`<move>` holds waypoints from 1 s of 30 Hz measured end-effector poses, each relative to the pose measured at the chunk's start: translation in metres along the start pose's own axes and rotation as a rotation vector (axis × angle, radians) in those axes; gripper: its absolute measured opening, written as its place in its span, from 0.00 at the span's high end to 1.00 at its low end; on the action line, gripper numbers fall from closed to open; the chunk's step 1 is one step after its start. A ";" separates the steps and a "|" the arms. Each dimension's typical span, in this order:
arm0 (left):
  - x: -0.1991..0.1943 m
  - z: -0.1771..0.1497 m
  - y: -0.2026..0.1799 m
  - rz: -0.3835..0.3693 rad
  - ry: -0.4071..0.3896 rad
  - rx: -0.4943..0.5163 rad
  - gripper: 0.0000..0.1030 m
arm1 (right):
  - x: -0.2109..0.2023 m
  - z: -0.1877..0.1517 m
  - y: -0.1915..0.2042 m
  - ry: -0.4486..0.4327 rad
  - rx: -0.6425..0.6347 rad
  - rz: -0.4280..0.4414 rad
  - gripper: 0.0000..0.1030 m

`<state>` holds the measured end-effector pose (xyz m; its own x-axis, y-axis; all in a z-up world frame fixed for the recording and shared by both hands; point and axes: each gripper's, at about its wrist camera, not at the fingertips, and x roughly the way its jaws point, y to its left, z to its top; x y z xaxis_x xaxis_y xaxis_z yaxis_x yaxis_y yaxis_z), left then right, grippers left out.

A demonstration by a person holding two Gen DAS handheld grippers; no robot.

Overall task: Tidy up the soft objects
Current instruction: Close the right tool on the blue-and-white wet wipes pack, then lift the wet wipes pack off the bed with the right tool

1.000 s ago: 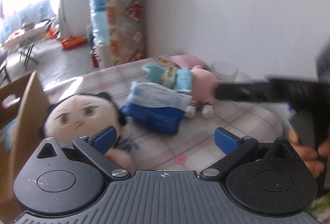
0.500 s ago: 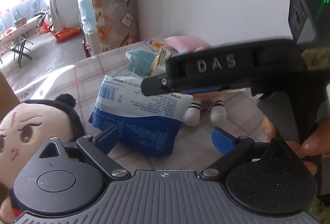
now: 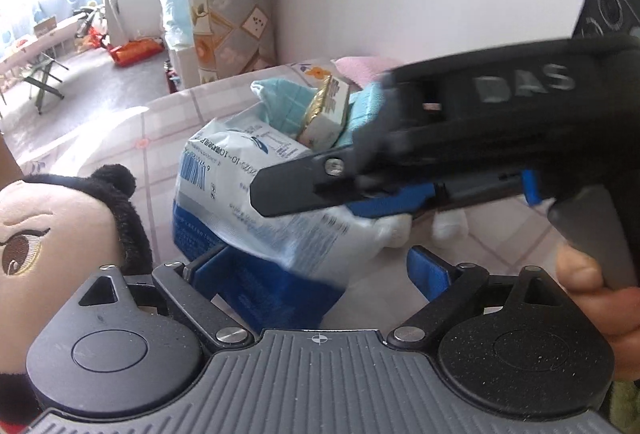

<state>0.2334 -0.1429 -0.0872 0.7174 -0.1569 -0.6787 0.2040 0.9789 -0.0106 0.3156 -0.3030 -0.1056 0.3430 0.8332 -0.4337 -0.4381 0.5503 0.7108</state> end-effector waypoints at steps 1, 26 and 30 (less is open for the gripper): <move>-0.002 0.000 0.000 -0.011 0.000 -0.007 0.09 | -0.003 -0.003 0.000 0.004 0.011 0.023 0.44; -0.109 -0.084 0.013 -0.340 0.001 -0.159 0.10 | -0.052 -0.106 0.062 0.078 0.049 0.042 0.44; -0.121 -0.090 0.020 -0.344 -0.001 -0.133 0.10 | -0.044 -0.111 0.071 0.096 0.023 0.022 0.44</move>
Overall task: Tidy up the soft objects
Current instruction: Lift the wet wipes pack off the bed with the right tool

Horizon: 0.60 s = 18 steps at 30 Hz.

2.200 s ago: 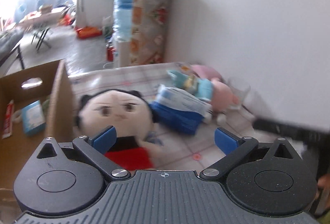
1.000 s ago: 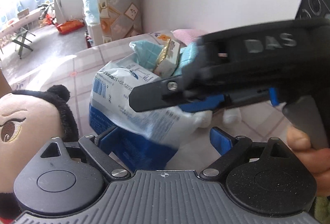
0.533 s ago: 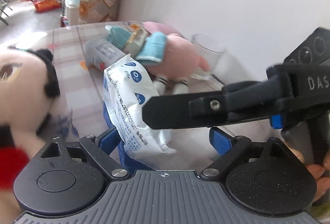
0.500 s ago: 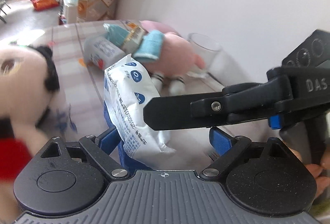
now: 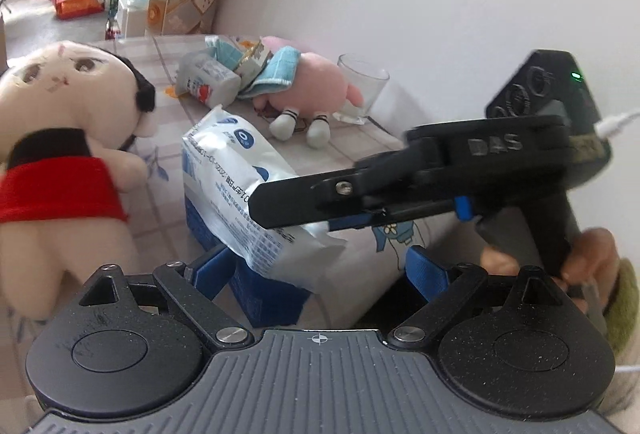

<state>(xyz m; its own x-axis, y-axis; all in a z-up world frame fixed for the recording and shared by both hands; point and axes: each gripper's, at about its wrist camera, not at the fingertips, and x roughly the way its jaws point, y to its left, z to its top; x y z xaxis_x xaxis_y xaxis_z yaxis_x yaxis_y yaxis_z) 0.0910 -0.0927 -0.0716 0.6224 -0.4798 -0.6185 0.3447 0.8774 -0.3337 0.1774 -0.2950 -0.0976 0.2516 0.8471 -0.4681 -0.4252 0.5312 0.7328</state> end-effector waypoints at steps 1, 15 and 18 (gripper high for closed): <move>-0.005 -0.001 0.000 0.008 -0.007 0.010 0.10 | 0.001 0.000 0.002 0.001 -0.004 -0.003 0.44; 0.011 0.037 0.017 0.210 0.021 -0.023 0.39 | -0.035 0.003 -0.017 -0.171 0.134 0.069 0.44; 0.026 0.042 0.023 0.282 0.090 -0.055 0.56 | -0.044 -0.002 -0.022 -0.196 0.147 0.059 0.43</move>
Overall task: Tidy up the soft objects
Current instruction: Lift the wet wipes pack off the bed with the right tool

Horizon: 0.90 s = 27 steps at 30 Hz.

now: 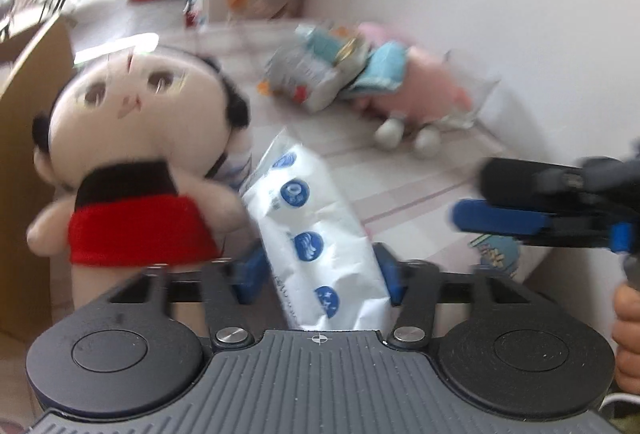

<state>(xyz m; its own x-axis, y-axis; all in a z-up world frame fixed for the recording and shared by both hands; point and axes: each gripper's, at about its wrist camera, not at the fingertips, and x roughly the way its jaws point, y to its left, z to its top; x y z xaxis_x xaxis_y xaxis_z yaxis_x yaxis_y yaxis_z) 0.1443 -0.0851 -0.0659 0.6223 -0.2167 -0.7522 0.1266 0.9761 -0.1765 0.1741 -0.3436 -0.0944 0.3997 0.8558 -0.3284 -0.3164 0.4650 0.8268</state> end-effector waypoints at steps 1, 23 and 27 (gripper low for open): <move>0.003 0.000 0.003 -0.001 0.021 -0.021 0.58 | -0.003 -0.001 -0.002 -0.005 0.001 -0.006 0.43; -0.026 -0.025 0.025 -0.142 0.053 -0.126 0.02 | 0.007 -0.017 -0.026 0.028 0.060 -0.069 0.34; -0.025 -0.026 0.009 -0.126 0.043 -0.027 0.02 | 0.026 -0.017 -0.019 0.080 0.037 -0.093 0.31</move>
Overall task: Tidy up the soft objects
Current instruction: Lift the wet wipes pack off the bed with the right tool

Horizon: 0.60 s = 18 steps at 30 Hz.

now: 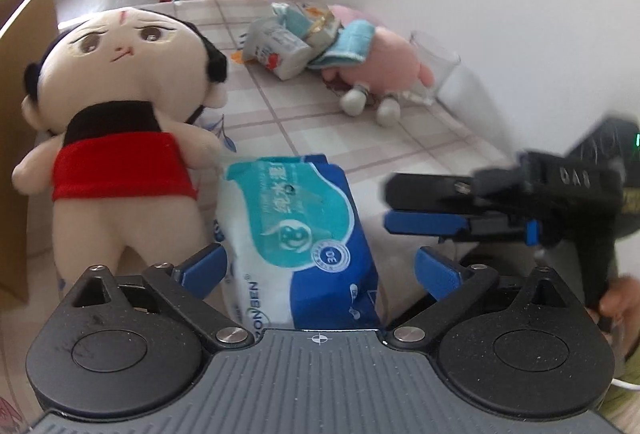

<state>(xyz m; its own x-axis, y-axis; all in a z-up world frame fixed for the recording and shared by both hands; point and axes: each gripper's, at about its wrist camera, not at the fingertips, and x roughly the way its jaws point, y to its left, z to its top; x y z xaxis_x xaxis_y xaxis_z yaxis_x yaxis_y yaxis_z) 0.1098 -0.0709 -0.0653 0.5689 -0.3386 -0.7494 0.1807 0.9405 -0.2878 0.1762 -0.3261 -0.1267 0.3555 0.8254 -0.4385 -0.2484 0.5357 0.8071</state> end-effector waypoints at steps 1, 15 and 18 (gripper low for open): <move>0.004 0.000 -0.003 0.013 0.009 0.014 0.02 | 0.005 0.001 0.002 0.012 -0.005 -0.014 0.31; 0.025 -0.004 -0.011 0.148 -0.011 0.100 0.20 | 0.035 -0.002 0.016 0.062 -0.057 -0.100 0.44; 0.020 -0.007 -0.015 0.144 -0.037 0.136 0.21 | 0.029 -0.008 0.019 0.042 -0.067 -0.112 0.45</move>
<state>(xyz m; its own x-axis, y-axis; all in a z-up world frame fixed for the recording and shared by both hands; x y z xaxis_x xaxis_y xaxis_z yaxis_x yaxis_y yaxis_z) 0.1126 -0.0919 -0.0802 0.6251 -0.2019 -0.7540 0.2011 0.9750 -0.0943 0.1743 -0.2904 -0.1268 0.3464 0.7658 -0.5418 -0.2697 0.6345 0.7244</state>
